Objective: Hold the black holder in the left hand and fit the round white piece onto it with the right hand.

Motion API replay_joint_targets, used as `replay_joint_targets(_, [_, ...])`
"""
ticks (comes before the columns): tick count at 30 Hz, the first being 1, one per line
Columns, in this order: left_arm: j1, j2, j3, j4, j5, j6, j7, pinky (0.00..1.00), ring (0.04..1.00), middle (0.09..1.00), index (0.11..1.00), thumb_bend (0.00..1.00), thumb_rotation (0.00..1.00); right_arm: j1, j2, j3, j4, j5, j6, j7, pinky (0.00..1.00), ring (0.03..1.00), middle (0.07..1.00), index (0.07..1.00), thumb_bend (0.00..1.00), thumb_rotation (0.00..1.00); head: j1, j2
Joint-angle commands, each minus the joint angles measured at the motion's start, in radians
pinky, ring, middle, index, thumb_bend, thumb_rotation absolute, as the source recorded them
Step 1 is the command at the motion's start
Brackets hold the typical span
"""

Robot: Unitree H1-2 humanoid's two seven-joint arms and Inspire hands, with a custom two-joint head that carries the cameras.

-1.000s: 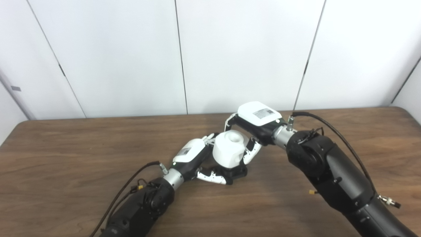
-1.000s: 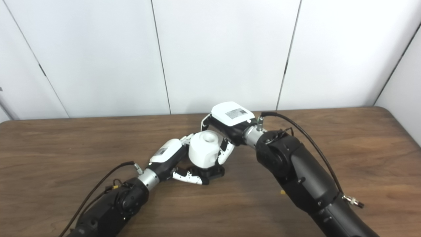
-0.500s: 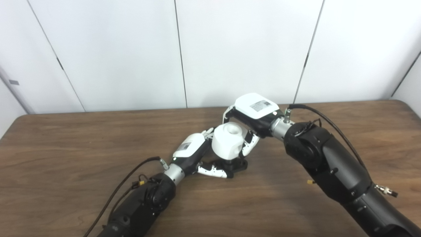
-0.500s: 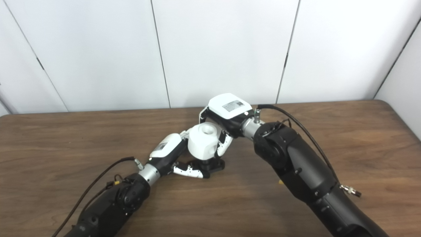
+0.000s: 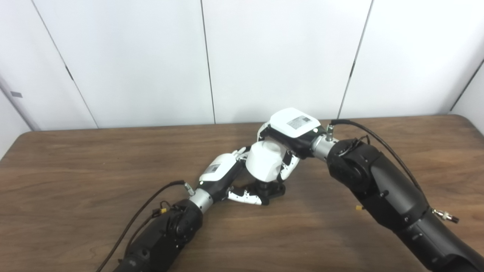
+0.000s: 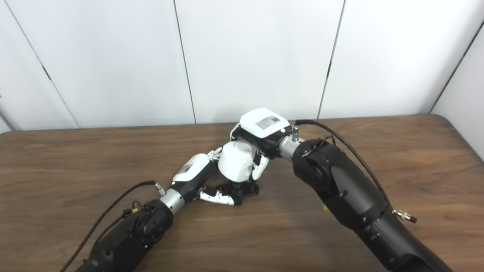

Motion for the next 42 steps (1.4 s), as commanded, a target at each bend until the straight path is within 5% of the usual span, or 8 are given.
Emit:
replay_joint_targets(1, [0.101, -0.048, -0.068, 0.067, 0.044, 0.015, -0.104, 1.0, 1.0, 0.928, 0.481, 0.52, 0.06, 0.014, -0.014, 0.036, -0.005, 0.013, -0.055, 0.041, 0.84, 0.817, 0.761, 0.481, 0.53, 0.15, 0.001, 0.001])
replay_joint_targets(20, [0.082, -0.062, -0.07, 0.114, 0.053, -0.003, -0.091, 1.0, 1.0, 0.93, 0.481, 0.52, 0.06, 0.001, -0.035, 0.026, -0.098, 0.02, -0.055, 0.11, 0.86, 0.824, 0.765, 0.482, 0.53, 0.15, -0.001, 0.005])
replay_joint_targets(35, [0.086, -0.064, -0.071, 0.1, 0.056, 0.008, -0.098, 1.0, 1.0, 0.942, 0.481, 0.52, 0.06, 0.017, 0.007, 0.046, -0.11, -0.009, -0.077, 0.107, 0.81, 0.794, 0.765, 0.49, 0.52, 0.15, 0.006, 0.014])
replay_joint_targets(36, [0.085, -0.065, -0.07, 0.101, 0.054, 0.009, -0.1, 1.0, 1.0, 0.943, 0.481, 0.52, 0.06, 0.02, 0.009, 0.049, -0.113, -0.013, -0.08, 0.106, 0.8, 0.794, 0.785, 0.638, 0.74, 0.2, 0.006, 0.014])
replay_joint_targets(37, [0.085, -0.065, -0.07, 0.103, 0.053, 0.009, -0.101, 1.0, 1.0, 0.942, 0.482, 0.52, 0.06, 0.022, 0.01, 0.05, -0.116, -0.016, -0.081, 0.106, 0.79, 0.798, 0.803, 0.724, 0.82, 0.22, 0.006, 0.014])
replay_joint_targets(40, [0.084, -0.065, -0.07, 0.106, 0.056, 0.007, -0.096, 1.0, 1.0, 0.941, 0.481, 0.52, 0.06, 0.028, 0.011, 0.049, -0.122, -0.024, -0.082, 0.102, 0.78, 0.828, 0.864, 0.896, 0.93, 0.24, 0.006, 0.014])
replay_joint_targets(42, [0.084, -0.064, -0.071, 0.107, 0.06, 0.007, -0.091, 1.0, 1.0, 0.94, 0.481, 0.52, 0.06, 0.029, 0.012, 0.048, -0.121, -0.031, -0.084, 0.1, 0.78, 0.834, 0.87, 0.909, 0.93, 0.24, 0.006, 0.012])
